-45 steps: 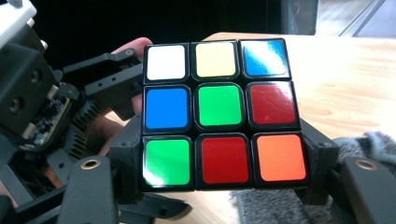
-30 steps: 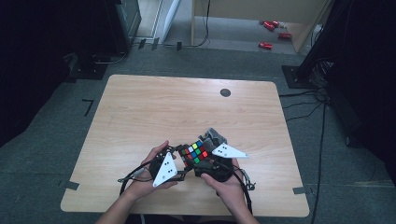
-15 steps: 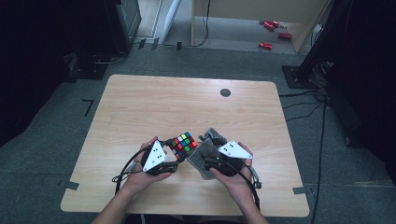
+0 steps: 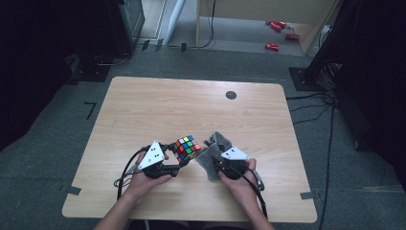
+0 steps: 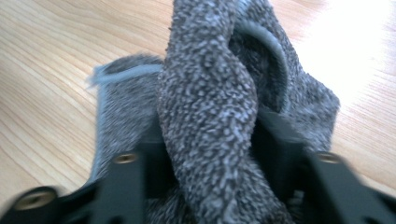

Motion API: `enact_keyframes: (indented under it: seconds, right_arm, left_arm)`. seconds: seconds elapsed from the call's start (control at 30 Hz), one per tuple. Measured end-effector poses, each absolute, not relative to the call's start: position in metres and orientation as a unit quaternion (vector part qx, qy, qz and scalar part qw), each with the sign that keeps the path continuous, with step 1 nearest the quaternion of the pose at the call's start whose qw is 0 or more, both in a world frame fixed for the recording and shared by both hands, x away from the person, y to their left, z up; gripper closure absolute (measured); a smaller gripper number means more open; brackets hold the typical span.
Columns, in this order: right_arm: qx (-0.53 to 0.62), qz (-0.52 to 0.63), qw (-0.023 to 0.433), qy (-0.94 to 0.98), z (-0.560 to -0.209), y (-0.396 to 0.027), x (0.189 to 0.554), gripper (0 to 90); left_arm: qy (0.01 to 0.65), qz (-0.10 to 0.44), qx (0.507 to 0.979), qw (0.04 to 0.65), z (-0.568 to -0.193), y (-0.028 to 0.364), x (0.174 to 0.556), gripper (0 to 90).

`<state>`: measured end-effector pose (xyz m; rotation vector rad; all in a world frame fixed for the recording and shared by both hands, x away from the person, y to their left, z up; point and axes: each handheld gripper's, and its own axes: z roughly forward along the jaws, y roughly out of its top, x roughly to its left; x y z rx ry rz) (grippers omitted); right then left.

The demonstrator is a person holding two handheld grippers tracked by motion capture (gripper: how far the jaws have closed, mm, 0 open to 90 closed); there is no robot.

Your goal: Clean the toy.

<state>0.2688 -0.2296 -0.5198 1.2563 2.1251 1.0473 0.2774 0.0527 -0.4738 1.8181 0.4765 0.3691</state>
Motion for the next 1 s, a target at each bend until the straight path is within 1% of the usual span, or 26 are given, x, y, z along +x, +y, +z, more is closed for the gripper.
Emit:
enact_keyframes:
  seconds: [0.07,0.1,0.2,0.43,0.53,0.57,0.63,0.77,0.8,0.9,1.0]
  right_arm:
    - [0.46,0.381,0.225,0.77,-0.518,-0.231,0.267,68.0]
    - [0.461,0.38,0.225,0.77,-0.517,-0.231,0.267,70.4]
    - [0.46,0.399,0.225,0.761,-0.506,-0.234,0.262,73.8]
    - [0.415,0.506,0.244,0.715,-0.461,-0.233,0.242,72.8]
    - [0.397,0.546,0.252,0.694,-0.444,-0.229,0.231,72.6]
    - [0.388,0.556,0.251,0.69,-0.439,-0.227,0.228,72.5]
    - [0.366,0.577,0.238,0.69,-0.431,-0.22,0.222,72.3]
    - [0.34,0.589,0.209,0.703,-0.427,-0.203,0.215,71.7]
    - [0.339,0.588,0.21,0.704,-0.428,-0.202,0.215,71.6]
    - [0.358,0.593,0.206,0.691,-0.433,-0.21,0.22,72.1]
    - [0.388,0.573,0.22,0.688,-0.441,-0.223,0.228,72.2]
  left_arm:
    - [0.203,0.156,0.775,0.577,-0.473,0.053,0.277,34.4]
    - [0.201,0.157,0.776,0.577,-0.473,0.054,0.277,34.4]
    - [0.203,0.152,0.778,0.574,-0.474,0.053,0.278,34.4]
    - [0.194,0.146,0.793,0.558,-0.478,0.046,0.277,34.4]
    - [0.18,0.121,0.81,0.544,-0.479,0.038,0.275,34.4]
    - [0.171,0.123,0.814,0.541,-0.48,0.035,0.273,34.4]
    - [0.16,0.112,0.816,0.544,-0.48,0.028,0.269,34.4]
    - [0.137,0.106,0.816,0.552,-0.477,0.022,0.262,34.4]
    - [0.137,0.114,0.814,0.553,-0.476,0.022,0.261,34.5]
    - [0.137,0.106,0.802,0.571,-0.473,0.029,0.262,34.6]
    - [0.143,0.112,0.798,0.574,-0.47,0.032,0.264,34.6]
